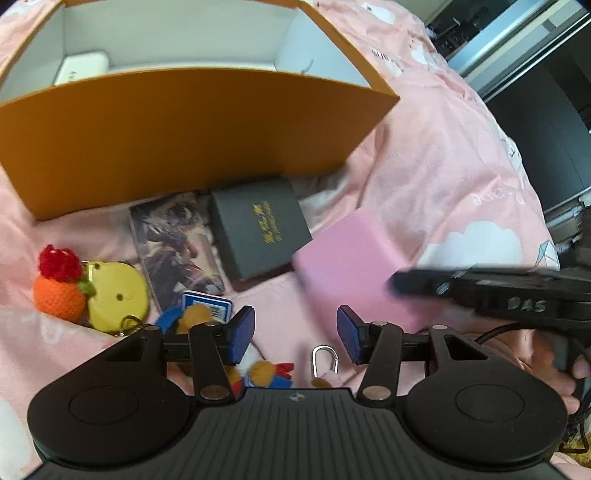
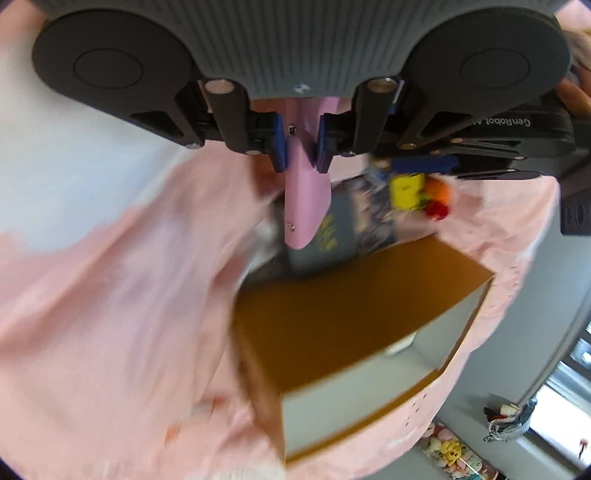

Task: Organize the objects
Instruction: 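Grasp the pink flat case with the right gripper, then grasp the pink fabric pouch with the left gripper while the right holds the pink case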

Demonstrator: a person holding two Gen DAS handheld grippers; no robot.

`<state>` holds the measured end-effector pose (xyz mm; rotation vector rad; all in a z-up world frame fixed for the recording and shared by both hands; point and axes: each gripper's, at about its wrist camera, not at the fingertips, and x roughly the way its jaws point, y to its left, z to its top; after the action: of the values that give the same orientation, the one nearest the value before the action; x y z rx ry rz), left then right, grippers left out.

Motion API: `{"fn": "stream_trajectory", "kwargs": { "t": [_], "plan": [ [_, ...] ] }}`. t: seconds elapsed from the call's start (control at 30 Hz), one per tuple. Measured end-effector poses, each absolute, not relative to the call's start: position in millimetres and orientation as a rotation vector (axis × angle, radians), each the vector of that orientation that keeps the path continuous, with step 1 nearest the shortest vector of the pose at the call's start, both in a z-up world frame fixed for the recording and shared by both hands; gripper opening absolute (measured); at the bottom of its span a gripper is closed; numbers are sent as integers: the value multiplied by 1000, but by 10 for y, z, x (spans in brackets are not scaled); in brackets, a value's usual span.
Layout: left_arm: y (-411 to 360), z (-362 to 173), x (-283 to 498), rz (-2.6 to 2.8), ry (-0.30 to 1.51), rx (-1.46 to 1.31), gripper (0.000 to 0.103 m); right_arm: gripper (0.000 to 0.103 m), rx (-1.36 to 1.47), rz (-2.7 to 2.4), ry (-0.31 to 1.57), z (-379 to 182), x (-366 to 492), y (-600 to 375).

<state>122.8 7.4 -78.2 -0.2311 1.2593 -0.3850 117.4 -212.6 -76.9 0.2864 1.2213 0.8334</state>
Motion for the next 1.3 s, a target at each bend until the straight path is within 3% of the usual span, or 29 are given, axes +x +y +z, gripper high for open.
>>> {"fn": "stream_trajectory", "kwargs": {
  "t": [0.17, 0.57, 0.67, 0.73, 0.8, 0.87, 0.97, 1.03, 1.1, 1.3],
  "plan": [
    [-196, -814, 1311, -400, 1334, -135, 61, 18, 126, 708, 1178, -757, 1127, -2251],
    [-993, -1225, 1445, -251, 1486, 125, 61, 19, 293, 727, 1261, -1150, 1212, -2553],
    [-1122, -1321, 1456, -219, 1495, 185, 65, 19, 329, 736, 1264, -1209, 1225, -2595],
    [-1210, -1410, 1457, -211, 1510, 222, 75, 19, 346, 745, 1263, -1233, 1238, -2620],
    [-1279, -1489, 1441, -200, 1513, 265, 74, 19, 365, 753, 1268, -1267, 1256, -2633],
    [-1284, -1516, 1426, -195, 1511, 275, 70, 19, 379, 763, 1276, -1305, 1277, -2639],
    [-1170, -1456, 1407, -187, 1493, 243, 52, 19, 406, 790, 1287, -1354, 1305, -2615],
    [-1060, -1392, 1383, -191, 1477, 200, 30, 21, 417, 801, 1294, -1381, 1318, -2582],
    [-940, -1305, 1345, -209, 1454, 137, 20, 20, 406, 809, 1294, -1387, 1322, -2544],
    [-640, -909, 1159, -286, 1329, -6, 12, 18, 380, 798, 1234, -1215, 1246, -2588]
  ]
}}
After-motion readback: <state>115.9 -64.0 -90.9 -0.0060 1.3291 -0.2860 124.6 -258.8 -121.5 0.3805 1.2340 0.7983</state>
